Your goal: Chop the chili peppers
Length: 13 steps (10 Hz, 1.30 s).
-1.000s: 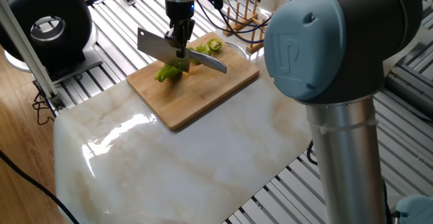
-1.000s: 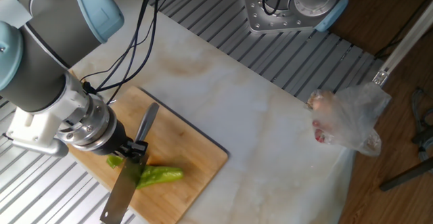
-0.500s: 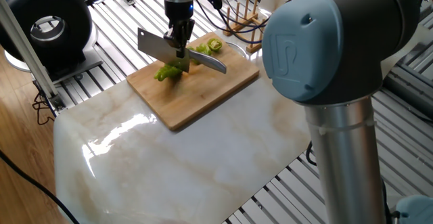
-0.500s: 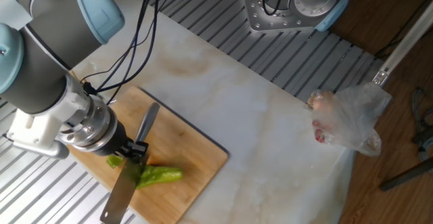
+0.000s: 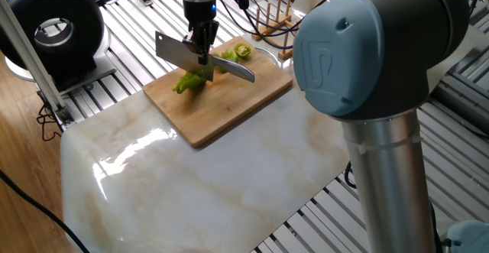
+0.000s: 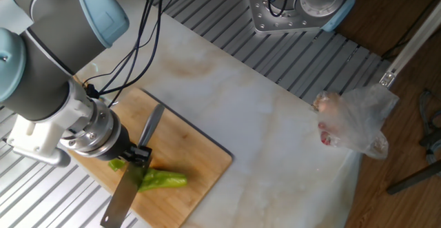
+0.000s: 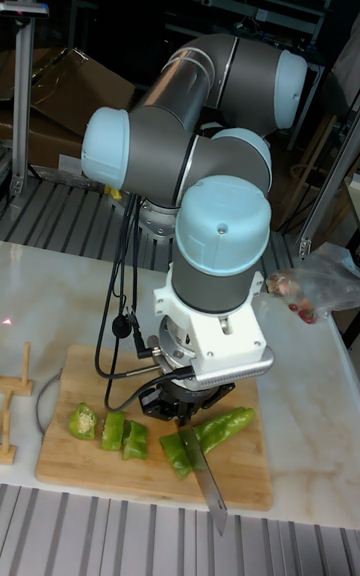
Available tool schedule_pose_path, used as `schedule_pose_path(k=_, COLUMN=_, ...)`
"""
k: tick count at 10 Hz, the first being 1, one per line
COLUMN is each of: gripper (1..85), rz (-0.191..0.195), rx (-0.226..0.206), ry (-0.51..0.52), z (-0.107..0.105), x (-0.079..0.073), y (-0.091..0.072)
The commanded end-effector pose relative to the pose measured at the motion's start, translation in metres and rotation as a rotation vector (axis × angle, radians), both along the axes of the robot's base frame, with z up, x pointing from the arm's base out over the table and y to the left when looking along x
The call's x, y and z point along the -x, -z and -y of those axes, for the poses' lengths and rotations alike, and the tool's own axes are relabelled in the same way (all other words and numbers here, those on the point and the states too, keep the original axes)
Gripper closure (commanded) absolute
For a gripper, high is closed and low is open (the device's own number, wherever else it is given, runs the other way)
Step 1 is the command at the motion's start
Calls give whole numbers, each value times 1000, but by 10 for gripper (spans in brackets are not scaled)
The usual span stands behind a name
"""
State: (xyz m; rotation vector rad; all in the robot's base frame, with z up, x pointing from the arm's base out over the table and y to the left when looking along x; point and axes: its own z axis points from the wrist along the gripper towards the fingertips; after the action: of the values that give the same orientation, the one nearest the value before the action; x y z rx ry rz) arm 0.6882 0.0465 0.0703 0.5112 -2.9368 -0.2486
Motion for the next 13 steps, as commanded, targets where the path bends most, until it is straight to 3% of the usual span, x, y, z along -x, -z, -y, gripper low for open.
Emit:
schedule_pose_path(k=1, gripper=843, rz=-5, rx=20, ry=39, z=1, x=1, y=-1)
schedule_pose_path(k=7, gripper=843, rz=-28, rx=86, ry=113, z=-4, x=5, y=-9)
schedule_pose_path(k=13, gripper=843, rz=-51, rx=126, ry=144, z=8, x=14, y=-12)
